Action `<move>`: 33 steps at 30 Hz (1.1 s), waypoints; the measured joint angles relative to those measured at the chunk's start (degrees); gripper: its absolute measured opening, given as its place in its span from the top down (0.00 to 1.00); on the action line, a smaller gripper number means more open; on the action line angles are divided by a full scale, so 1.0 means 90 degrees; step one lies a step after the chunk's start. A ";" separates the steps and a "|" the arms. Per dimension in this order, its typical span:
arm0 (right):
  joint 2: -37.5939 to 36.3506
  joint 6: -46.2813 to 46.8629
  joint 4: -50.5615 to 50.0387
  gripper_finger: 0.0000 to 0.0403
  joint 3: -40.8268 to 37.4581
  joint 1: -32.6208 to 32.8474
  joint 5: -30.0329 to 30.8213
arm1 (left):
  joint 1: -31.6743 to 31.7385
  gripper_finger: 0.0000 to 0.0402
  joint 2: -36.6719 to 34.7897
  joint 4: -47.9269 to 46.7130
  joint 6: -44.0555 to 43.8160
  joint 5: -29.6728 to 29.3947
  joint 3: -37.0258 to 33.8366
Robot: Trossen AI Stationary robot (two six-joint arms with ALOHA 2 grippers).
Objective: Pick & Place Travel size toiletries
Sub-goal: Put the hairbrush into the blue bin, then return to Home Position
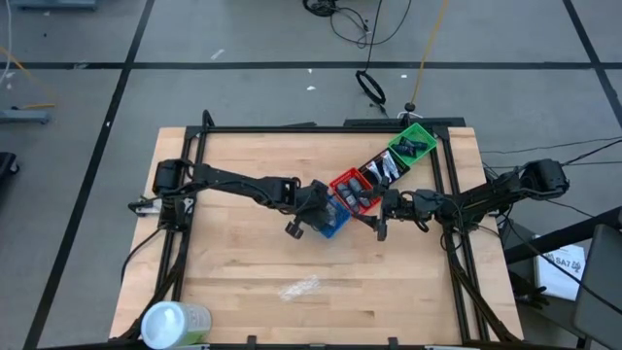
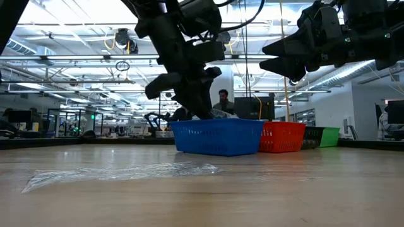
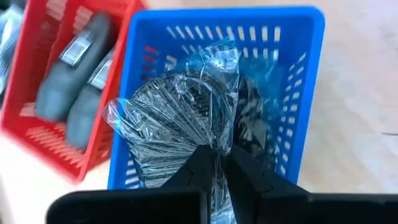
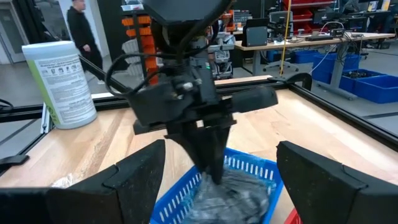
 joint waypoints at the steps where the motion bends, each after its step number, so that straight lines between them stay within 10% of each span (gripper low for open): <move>1: 0.0000 0.0000 0.0000 0.27 0.0000 0.0000 0.0000 | 0.0012 0.93 0.0002 -0.0004 -0.0094 -0.0108 0.0000; 13: 0.0000 0.0000 -0.0047 0.27 0.0000 0.0000 -0.0007 | 0.0035 0.87 0.0000 -0.0063 -0.0821 -0.0382 0.0000; 23: 0.0000 -0.0002 -0.0049 0.27 0.0000 0.0000 -0.0010 | -0.0013 0.61 0.0000 -0.0058 -0.1428 -0.0447 0.0000; 33: 0.0000 -0.0002 -0.0057 0.27 0.0000 0.0000 -0.0012 | -0.0486 0.42 -0.0312 -0.0157 -0.1230 -0.1901 0.0000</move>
